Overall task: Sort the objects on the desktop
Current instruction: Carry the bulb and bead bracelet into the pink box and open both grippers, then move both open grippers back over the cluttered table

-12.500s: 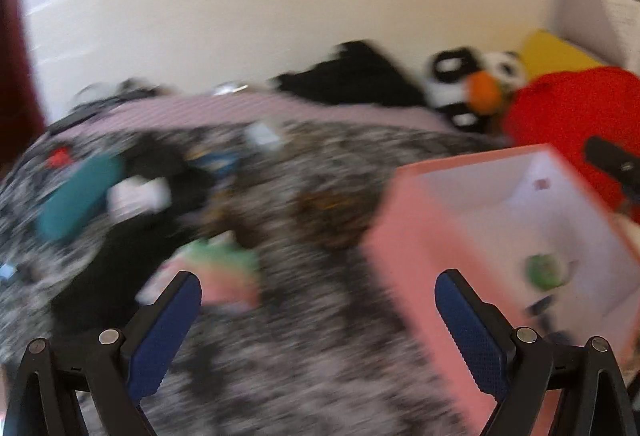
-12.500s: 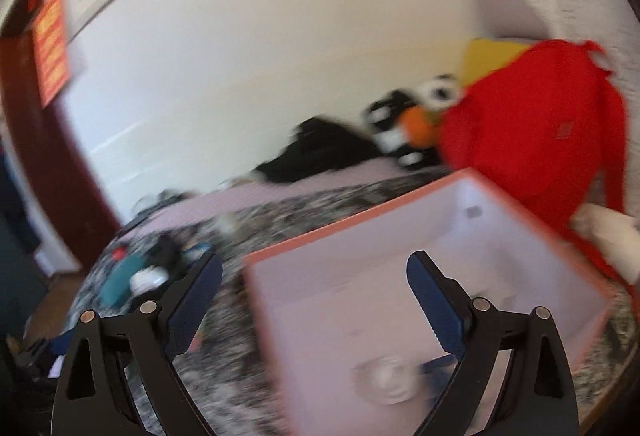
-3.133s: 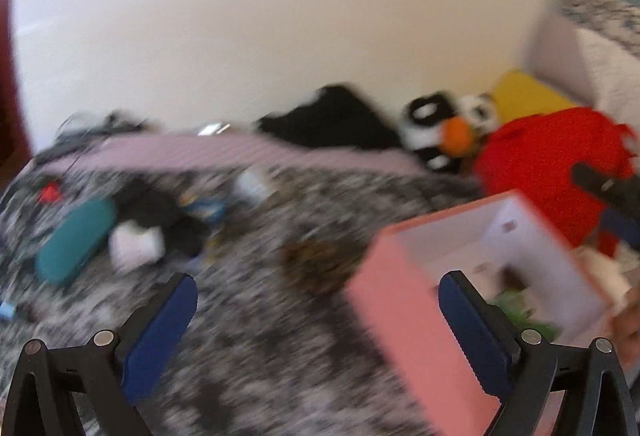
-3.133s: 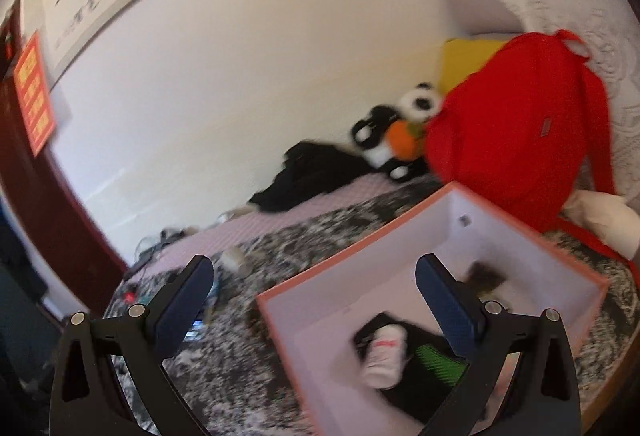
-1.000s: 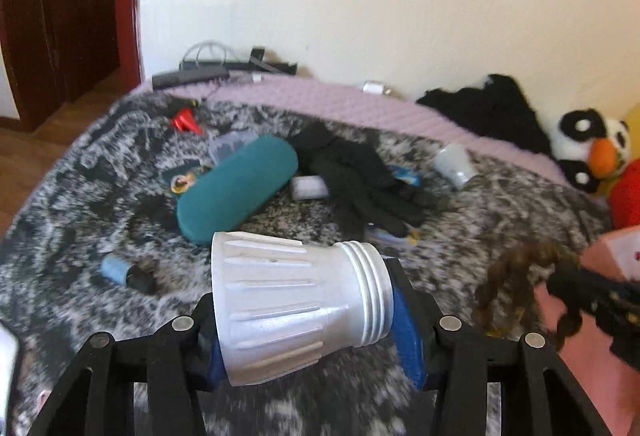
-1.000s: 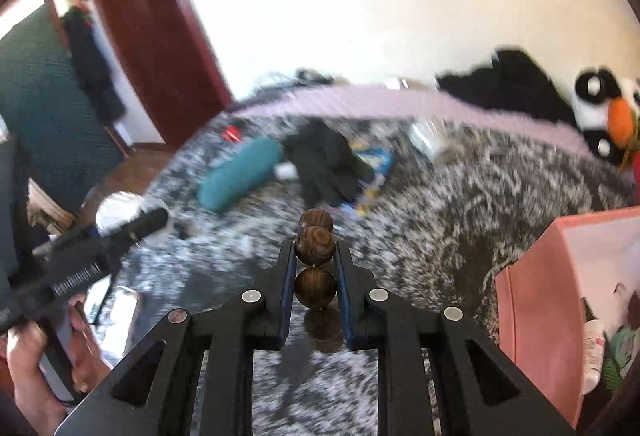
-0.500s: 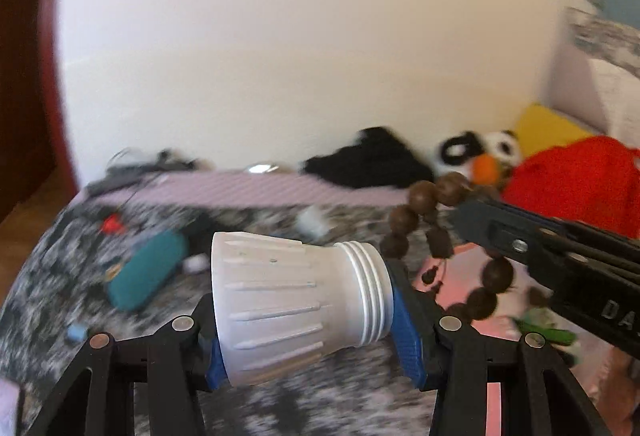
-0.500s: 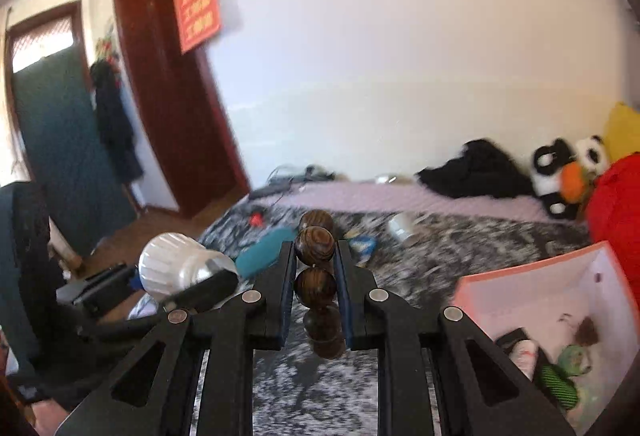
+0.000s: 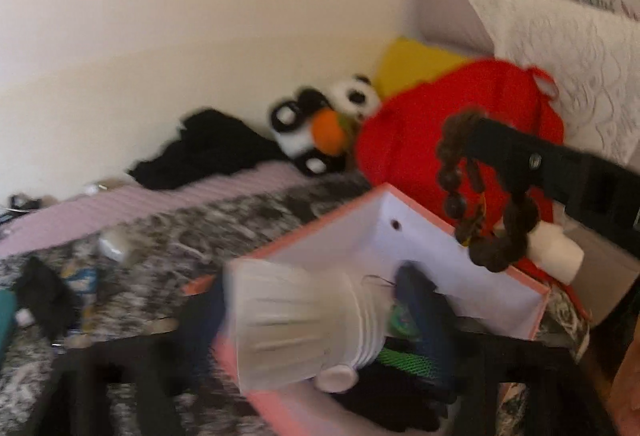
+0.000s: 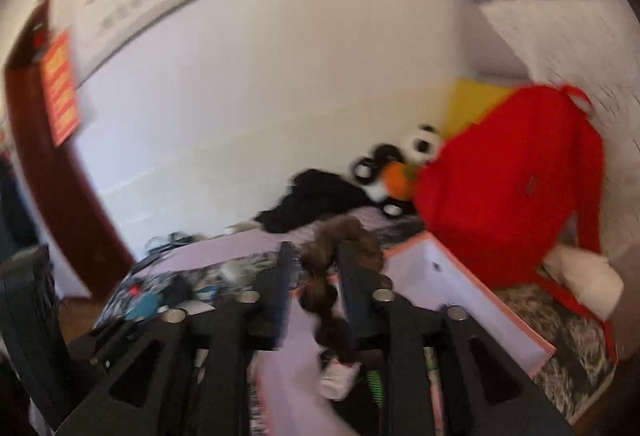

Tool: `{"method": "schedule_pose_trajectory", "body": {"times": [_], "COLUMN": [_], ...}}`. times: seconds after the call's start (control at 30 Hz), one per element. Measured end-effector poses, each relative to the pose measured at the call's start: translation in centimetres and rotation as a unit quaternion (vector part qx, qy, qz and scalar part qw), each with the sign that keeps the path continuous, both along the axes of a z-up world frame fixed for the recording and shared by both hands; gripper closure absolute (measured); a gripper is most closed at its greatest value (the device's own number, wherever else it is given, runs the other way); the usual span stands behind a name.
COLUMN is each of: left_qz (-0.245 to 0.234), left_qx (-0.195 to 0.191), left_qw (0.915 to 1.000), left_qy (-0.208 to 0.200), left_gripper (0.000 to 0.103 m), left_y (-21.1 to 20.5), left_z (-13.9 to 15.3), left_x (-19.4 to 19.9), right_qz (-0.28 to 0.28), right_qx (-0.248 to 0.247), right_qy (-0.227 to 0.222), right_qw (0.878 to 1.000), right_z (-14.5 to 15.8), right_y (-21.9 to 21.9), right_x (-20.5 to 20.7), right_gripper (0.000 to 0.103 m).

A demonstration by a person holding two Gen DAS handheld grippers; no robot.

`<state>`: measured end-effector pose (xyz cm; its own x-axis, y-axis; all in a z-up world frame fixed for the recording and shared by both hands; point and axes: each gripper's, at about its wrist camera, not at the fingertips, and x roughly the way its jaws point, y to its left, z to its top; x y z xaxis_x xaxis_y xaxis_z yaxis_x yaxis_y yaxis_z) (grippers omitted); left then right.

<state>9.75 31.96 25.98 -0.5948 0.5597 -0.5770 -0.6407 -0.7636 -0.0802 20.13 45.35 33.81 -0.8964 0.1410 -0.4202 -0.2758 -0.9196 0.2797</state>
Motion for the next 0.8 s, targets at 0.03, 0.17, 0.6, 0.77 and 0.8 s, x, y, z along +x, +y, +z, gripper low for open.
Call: {"method": "schedule_pose_trajectory", "body": {"times": [0.03, 0.17, 0.6, 0.77, 0.8], "left_qz": [0.004, 0.013, 0.172, 0.266, 0.277], "left_qx": [0.000, 0.007, -0.018, -0.039, -0.037], "left_qw": [1.0000, 0.9997, 0.9848, 0.9626, 0.9592], "left_qy": [-0.001, -0.018, -0.013, -0.038, -0.044], "left_gripper": [0.003, 0.003, 0.003, 0.003, 0.003], "left_y": [0.4, 0.0, -19.6, -28.8, -30.1], "left_z": [-0.2, -0.3, -3.5, -7.0, -7.5], "left_x": [-0.1, -1.2, 1.1, 1.4, 1.3], "right_qz": [-0.017, -0.055, 0.050, 0.145, 0.170], "right_qx": [-0.006, -0.019, -0.002, -0.002, -0.007], "right_qy": [-0.002, 0.007, -0.013, -0.053, -0.057], "right_qw": [1.000, 0.998, 0.999, 0.988, 0.984], "right_z": [-0.3, -0.5, -1.3, -4.4, -5.3], "right_y": [1.1, 3.7, -6.4, -16.0, -18.3], "right_x": [0.0, 0.5, -4.3, -8.3, -9.1], "right_gripper": [0.007, 0.000, 0.000, 0.000, 0.000]}}
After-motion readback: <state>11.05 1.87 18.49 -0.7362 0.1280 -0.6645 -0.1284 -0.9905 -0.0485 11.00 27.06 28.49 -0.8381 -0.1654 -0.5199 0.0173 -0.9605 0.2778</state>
